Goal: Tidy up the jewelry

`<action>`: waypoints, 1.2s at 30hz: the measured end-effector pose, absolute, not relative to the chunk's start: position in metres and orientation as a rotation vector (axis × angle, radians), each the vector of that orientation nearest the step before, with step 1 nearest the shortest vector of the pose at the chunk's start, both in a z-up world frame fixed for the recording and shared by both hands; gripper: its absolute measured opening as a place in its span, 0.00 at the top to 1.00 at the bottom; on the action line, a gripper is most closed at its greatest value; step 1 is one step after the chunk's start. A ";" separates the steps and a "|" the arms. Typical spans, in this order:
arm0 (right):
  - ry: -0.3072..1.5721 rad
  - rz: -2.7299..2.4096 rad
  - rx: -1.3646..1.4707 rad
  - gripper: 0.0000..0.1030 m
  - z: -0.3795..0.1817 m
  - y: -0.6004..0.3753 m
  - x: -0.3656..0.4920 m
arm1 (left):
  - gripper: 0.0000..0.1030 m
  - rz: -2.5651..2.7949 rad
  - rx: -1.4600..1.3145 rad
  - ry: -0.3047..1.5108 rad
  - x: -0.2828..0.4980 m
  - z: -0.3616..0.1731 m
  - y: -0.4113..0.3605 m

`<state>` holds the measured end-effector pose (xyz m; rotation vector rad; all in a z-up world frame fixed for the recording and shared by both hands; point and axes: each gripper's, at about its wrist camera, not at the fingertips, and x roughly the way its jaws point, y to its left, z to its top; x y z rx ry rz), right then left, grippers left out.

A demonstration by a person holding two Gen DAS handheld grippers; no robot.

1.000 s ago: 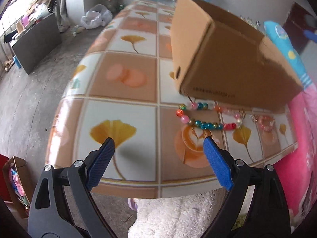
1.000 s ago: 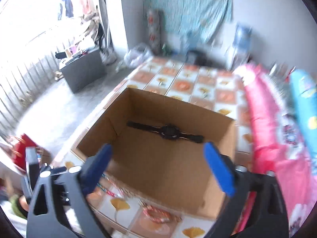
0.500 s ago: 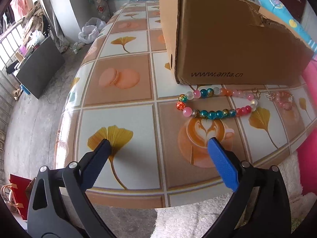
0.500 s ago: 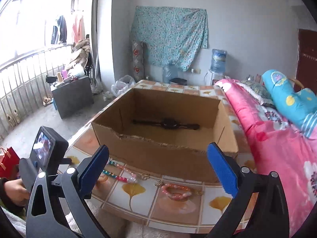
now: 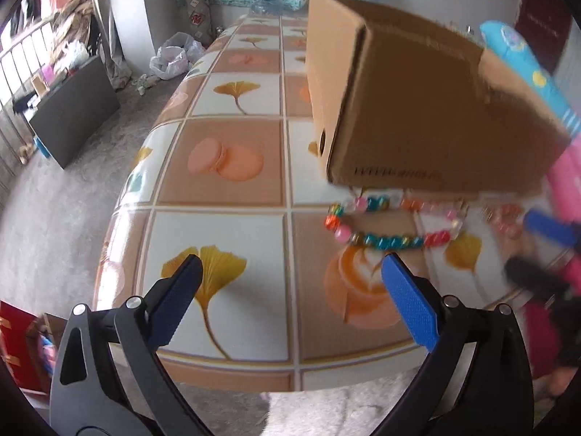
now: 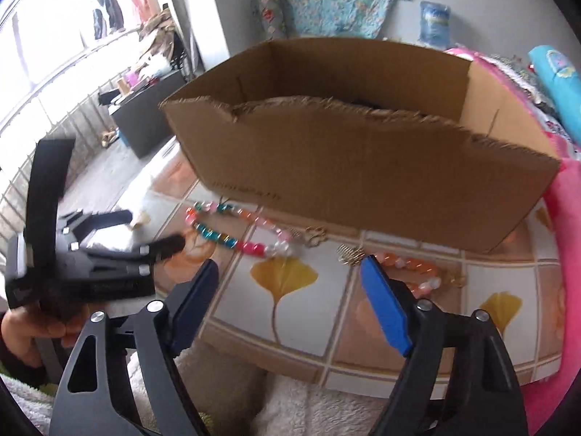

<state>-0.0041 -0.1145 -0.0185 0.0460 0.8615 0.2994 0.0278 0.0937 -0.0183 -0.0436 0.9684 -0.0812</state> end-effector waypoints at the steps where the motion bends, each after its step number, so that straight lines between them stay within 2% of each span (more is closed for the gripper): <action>1: 0.873 0.322 0.050 0.28 -0.022 -0.113 -0.003 | 0.07 -0.079 -0.056 0.965 0.031 -0.017 0.095; 15: 0.938 0.349 0.110 0.31 -0.038 -0.119 0.009 | 0.07 0.000 0.170 0.961 0.056 -0.030 0.058; 31: 0.926 0.342 0.132 0.31 -0.035 -0.129 0.009 | 0.07 -0.072 0.121 1.031 0.018 -0.033 0.083; 36: 0.917 0.355 0.125 0.31 -0.030 -0.120 0.009 | 0.08 -0.083 0.107 0.981 0.007 -0.027 0.089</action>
